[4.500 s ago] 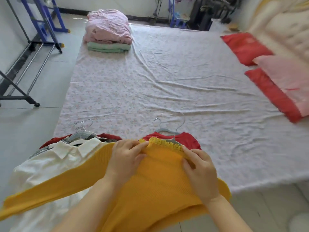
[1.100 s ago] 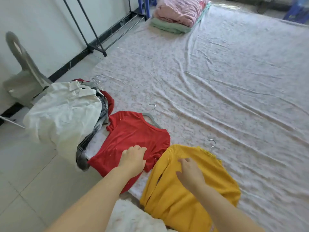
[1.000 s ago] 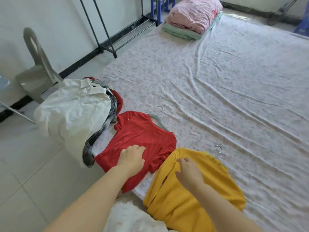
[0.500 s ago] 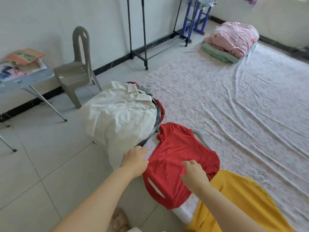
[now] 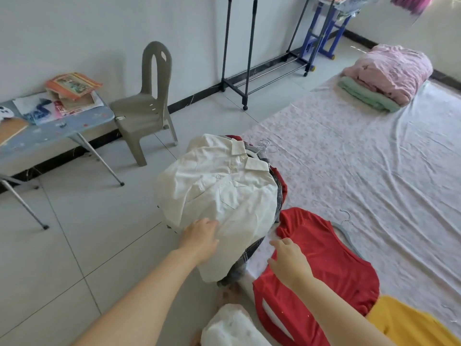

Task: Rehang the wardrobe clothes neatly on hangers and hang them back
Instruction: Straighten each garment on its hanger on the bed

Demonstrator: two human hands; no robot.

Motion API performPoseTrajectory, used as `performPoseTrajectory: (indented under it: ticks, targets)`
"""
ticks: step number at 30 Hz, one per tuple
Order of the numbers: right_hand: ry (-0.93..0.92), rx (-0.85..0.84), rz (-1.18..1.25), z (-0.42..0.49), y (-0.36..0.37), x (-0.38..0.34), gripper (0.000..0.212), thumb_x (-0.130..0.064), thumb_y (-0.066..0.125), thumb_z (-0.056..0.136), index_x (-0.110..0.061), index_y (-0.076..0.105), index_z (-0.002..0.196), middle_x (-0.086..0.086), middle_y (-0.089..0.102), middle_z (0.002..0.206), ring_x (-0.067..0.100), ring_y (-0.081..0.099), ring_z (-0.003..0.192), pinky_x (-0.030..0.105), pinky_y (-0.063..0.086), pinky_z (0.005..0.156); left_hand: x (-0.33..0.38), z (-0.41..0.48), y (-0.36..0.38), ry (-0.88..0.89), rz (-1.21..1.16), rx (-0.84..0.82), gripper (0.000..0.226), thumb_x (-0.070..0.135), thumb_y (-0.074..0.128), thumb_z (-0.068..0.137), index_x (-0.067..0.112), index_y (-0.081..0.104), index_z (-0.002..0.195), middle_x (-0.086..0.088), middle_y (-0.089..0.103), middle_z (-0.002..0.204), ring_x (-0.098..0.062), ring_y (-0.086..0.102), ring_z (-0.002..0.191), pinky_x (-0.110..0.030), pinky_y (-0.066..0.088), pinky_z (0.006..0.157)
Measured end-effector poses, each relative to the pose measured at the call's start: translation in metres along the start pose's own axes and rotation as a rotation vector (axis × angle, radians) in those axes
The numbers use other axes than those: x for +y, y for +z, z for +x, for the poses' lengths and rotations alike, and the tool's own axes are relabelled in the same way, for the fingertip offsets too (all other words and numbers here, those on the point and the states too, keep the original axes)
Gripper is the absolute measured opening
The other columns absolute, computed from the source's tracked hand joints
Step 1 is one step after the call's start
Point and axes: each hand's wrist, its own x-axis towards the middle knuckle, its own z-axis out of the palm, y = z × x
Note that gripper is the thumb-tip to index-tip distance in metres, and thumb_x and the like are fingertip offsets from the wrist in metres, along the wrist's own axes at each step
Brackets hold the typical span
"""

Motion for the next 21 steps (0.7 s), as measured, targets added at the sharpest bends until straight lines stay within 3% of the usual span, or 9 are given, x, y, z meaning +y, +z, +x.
performPoseTrajectory:
  ticks: [8,21]
  targets:
    - [0.021,-0.061,0.066,0.126,-0.028,-0.029,0.049,-0.025,0.052,0.092,-0.019,0.038,0.139,0.004,0.041,0.135,0.022,0.042,0.124,0.032,0.041,0.095,-0.030,0.115,-0.046,-0.007,0.036,-0.073,0.047,0.031,0.047,0.090,0.024,0.036,0.136,-0.001,0.040,0.139,-0.024,0.038,0.126,-0.036,0.030,0.102]
    - [0.168,-0.044,0.204,0.312,-0.073,-0.027,0.045,-0.024,0.051,0.091,-0.018,0.044,0.135,0.005,0.042,0.136,0.022,0.043,0.124,0.031,0.038,0.099,-0.022,0.293,-0.082,0.134,0.015,-0.161,0.048,0.028,0.042,0.092,0.027,0.032,0.139,0.003,0.038,0.139,-0.020,0.036,0.126,-0.031,0.026,0.101]
